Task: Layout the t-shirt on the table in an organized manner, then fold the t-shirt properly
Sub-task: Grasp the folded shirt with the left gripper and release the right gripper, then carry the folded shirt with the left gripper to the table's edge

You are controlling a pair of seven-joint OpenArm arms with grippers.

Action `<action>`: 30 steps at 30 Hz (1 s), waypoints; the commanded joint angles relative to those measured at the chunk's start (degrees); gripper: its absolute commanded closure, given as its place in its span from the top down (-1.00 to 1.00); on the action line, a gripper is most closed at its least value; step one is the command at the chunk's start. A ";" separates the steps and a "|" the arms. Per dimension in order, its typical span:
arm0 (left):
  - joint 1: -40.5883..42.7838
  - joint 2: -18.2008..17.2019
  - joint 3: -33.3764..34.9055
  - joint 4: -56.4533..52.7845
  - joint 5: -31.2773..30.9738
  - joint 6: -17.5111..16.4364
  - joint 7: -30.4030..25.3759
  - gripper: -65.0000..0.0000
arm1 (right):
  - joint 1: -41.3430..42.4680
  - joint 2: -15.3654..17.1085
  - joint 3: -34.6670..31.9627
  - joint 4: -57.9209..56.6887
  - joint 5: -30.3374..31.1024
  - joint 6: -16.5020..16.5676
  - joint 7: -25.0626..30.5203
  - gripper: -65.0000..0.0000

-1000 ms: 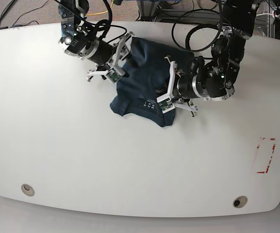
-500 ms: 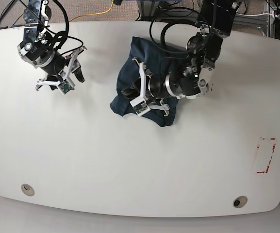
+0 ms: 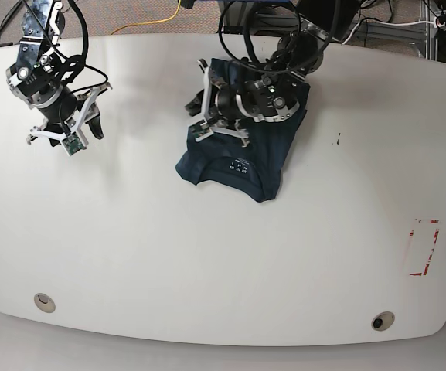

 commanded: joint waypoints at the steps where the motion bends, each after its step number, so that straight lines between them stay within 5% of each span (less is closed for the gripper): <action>1: -0.94 -2.34 -2.82 -1.03 -0.66 0.09 -0.74 -0.88 | 0.26 -0.03 0.51 0.84 0.21 -0.32 1.11 -0.33; 19: -1.12 -23.71 -20.49 -3.93 -15.34 -0.17 -3.46 -0.89 | -0.01 -2.85 0.25 0.84 0.12 -0.32 1.11 -0.33; 25: -0.42 -29.77 -24.01 -6.83 -18.95 -6.90 -3.46 -0.89 | 0.26 -2.85 0.16 0.84 -0.05 -0.32 1.11 -0.33; 30: 0.90 -31.27 -28.93 -10.08 -17.45 -6.90 -3.46 -0.89 | 0.26 -2.85 0.16 0.92 0.12 -0.32 1.11 -0.33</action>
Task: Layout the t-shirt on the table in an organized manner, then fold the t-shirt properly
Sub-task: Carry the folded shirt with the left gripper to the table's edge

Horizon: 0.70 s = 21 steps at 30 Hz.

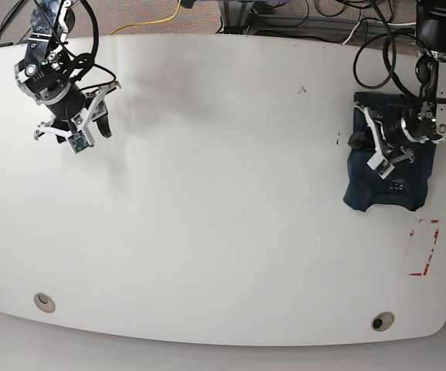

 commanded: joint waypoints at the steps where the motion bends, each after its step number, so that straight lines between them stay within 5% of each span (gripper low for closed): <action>1: 0.23 -1.17 -2.05 -1.49 2.72 0.56 1.10 -0.89 | 0.37 0.80 0.23 1.01 0.78 -0.10 1.02 -0.33; 21: 2.34 -2.84 -17.52 -10.73 17.75 0.56 1.02 -0.89 | 0.37 0.89 0.23 1.27 0.87 -0.10 0.93 -0.33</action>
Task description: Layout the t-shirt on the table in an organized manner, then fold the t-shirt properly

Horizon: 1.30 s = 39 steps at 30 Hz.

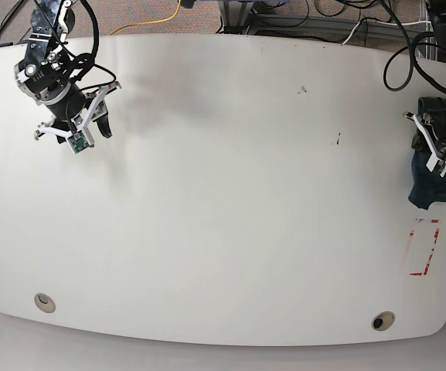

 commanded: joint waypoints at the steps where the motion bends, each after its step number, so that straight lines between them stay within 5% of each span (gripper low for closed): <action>1: 1.70 -1.95 -0.21 -1.17 3.48 0.32 4.27 -0.89 | 0.34 0.96 0.23 1.23 0.60 -0.10 0.93 -0.33; 11: 5.40 -2.03 -0.30 3.66 3.48 0.32 4.71 -0.89 | 0.43 0.69 0.23 1.23 0.60 -0.10 0.93 -0.33; 21: 8.74 -1.42 -0.39 19.48 3.57 0.32 7.09 -0.89 | 4.39 0.69 0.49 1.32 0.52 -0.10 1.28 -0.33; 27: 3.29 4.21 -0.21 26.43 4.10 0.32 6.73 -0.89 | 9.22 0.52 0.23 0.88 0.08 -0.10 1.28 -0.33; 32: -2.96 9.39 -0.04 26.61 5.94 0.32 6.12 -0.89 | 13.36 -2.91 0.23 0.26 -2.56 -0.10 2.96 -0.33; 37: -6.38 16.34 -0.04 26.17 11.04 0.32 -1.79 -0.89 | 15.20 -7.75 0.14 -3.78 -12.67 -0.10 15.44 -0.33; 39: -6.38 18.63 -0.04 25.81 13.15 2.82 -7.42 -0.89 | 15.99 -9.95 0.23 -7.03 -16.45 -0.10 22.56 -0.33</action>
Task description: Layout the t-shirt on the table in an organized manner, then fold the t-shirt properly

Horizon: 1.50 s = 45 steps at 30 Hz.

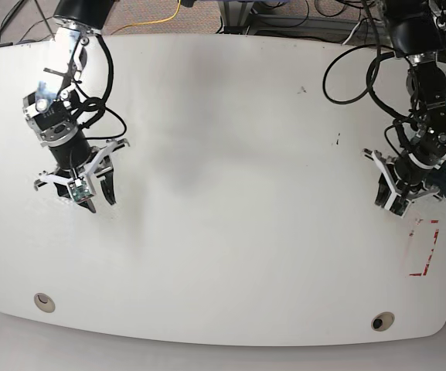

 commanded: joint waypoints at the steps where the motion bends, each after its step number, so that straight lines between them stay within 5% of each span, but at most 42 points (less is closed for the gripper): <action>1: -0.66 2.48 -0.04 0.20 0.96 3.35 -7.30 -0.89 | 1.44 -2.21 0.40 -3.37 -3.19 -0.03 7.91 -0.33; 8: 1.98 9.60 -0.04 -2.27 5.88 14.61 -26.91 -0.89 | -0.67 -3.71 0.58 -14.53 -9.79 -0.51 30.94 -0.33; 14: 8.13 13.47 -0.04 -0.59 6.41 17.51 -35.26 -0.89 | -7.71 -1.60 0.23 -18.05 -7.41 -8.07 41.84 -0.33; 33: 53.85 17.07 1.72 18.92 6.06 17.42 -35.26 -0.89 | -48.06 -1.24 0.40 2.17 9.03 -8.87 37.62 -0.33; 45: 74.51 20.06 1.28 19.45 6.41 17.42 -33.15 -0.89 | -68.72 -1.68 -0.13 1.56 15.01 -8.87 37.36 -0.33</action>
